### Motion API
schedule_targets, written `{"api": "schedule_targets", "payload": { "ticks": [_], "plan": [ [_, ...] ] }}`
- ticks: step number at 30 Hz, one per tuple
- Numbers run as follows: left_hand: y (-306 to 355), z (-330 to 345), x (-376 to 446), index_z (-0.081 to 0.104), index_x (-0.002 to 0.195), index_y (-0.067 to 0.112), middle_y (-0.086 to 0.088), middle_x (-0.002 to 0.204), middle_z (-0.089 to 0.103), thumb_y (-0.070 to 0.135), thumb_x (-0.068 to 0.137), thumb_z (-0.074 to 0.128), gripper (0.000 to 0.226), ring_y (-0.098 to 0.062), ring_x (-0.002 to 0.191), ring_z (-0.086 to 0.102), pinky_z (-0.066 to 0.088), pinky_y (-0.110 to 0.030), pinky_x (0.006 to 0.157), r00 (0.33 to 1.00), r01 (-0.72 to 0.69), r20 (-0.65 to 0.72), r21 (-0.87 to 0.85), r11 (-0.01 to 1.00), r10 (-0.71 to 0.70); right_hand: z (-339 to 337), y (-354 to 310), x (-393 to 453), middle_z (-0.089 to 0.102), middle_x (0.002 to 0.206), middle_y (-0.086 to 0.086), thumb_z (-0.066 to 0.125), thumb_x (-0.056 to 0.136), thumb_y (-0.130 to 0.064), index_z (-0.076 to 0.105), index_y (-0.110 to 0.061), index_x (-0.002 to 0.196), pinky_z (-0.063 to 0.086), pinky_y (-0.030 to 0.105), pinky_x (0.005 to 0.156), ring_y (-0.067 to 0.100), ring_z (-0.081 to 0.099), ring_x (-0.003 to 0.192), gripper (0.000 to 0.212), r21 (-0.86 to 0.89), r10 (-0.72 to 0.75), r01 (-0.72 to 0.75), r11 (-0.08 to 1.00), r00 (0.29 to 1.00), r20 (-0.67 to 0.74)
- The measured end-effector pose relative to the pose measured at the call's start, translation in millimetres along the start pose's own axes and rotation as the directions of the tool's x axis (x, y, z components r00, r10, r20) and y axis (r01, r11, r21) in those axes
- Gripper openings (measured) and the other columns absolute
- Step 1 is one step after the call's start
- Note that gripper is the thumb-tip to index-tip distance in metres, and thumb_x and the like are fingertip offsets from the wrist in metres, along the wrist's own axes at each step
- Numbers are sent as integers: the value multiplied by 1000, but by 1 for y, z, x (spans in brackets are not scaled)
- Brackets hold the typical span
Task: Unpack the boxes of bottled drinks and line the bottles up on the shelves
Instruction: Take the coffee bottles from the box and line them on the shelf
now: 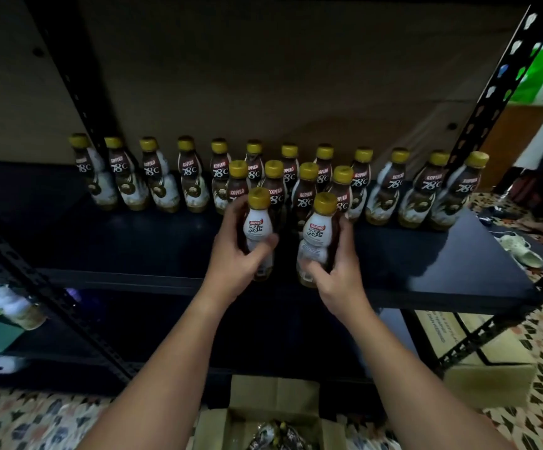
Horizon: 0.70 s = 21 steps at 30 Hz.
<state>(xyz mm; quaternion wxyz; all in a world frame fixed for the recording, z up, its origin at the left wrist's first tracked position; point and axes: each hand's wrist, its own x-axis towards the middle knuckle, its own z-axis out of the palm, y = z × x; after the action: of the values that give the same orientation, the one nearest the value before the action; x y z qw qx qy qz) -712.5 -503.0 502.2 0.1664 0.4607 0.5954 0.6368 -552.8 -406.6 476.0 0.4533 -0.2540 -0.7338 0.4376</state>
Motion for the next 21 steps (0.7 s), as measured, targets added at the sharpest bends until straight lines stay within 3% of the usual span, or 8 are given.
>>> {"api": "schedule_targets", "payload": {
  "ticks": [2,4,8,10,13,16,18,21],
  "plan": [
    [-11,-9,-5,51,141,21,8,124,68,13,83,72,62,-12,118,65,53,-31,98,1000,-4,27,35,999,3,-4,6,-3,53,129,-27,68,81,-8,30,-31,147,40,6,97,-11,53,120,81,-27,5,-4,1000,999,35],
    [-16,-14,-10,56,138,26,9,124,71,8,80,71,62,-12,119,66,52,-26,96,1000,11,26,7,1000,-11,-6,11,-4,59,123,-31,73,80,-3,39,-23,147,44,9,96,-9,57,117,78,-48,15,-14,999,999,33],
    [-16,-13,-14,57,134,31,12,126,71,5,76,86,71,-10,121,66,53,-26,100,999,39,1,-42,998,-39,-8,13,-5,64,118,-31,85,76,-8,44,-49,133,50,19,97,-3,62,115,81,-77,24,-25,997,1000,-13],
    [-15,-8,-16,58,132,32,15,125,71,5,73,91,73,-8,120,65,53,-23,99,998,30,-48,-27,999,-32,-6,13,-6,62,128,-21,89,73,-22,46,-41,138,49,25,102,1,58,122,80,-92,17,-21,996,999,-40],
    [-14,5,-20,60,130,30,15,123,69,17,68,95,72,-6,117,66,55,-29,98,989,22,-146,4,1000,-21,1,11,-7,57,136,-6,92,70,-31,46,-20,143,41,10,102,2,53,124,87,-157,5,-19,987,996,-94],
    [-21,11,-25,55,139,28,9,132,64,24,75,92,74,-11,124,61,53,-41,104,986,27,-167,27,999,-22,5,9,-9,54,134,-5,91,71,-31,46,-14,143,32,0,99,-2,47,123,87,-201,-27,4,980,994,-110],
    [-26,10,-30,51,144,25,9,136,63,15,81,87,73,-10,128,59,50,-43,108,989,20,-146,45,999,-13,2,10,-11,54,138,-5,88,75,-28,45,-15,144,37,9,104,2,48,127,83,-223,-40,19,975,995,-89],
    [-27,7,-36,55,142,21,11,132,67,7,82,85,69,-9,127,60,50,-41,109,990,25,-143,23,999,-22,0,12,-15,55,135,-5,85,78,-23,45,-18,143,48,34,105,9,53,127,76,-241,-63,41,970,994,-87]
  ]
}}
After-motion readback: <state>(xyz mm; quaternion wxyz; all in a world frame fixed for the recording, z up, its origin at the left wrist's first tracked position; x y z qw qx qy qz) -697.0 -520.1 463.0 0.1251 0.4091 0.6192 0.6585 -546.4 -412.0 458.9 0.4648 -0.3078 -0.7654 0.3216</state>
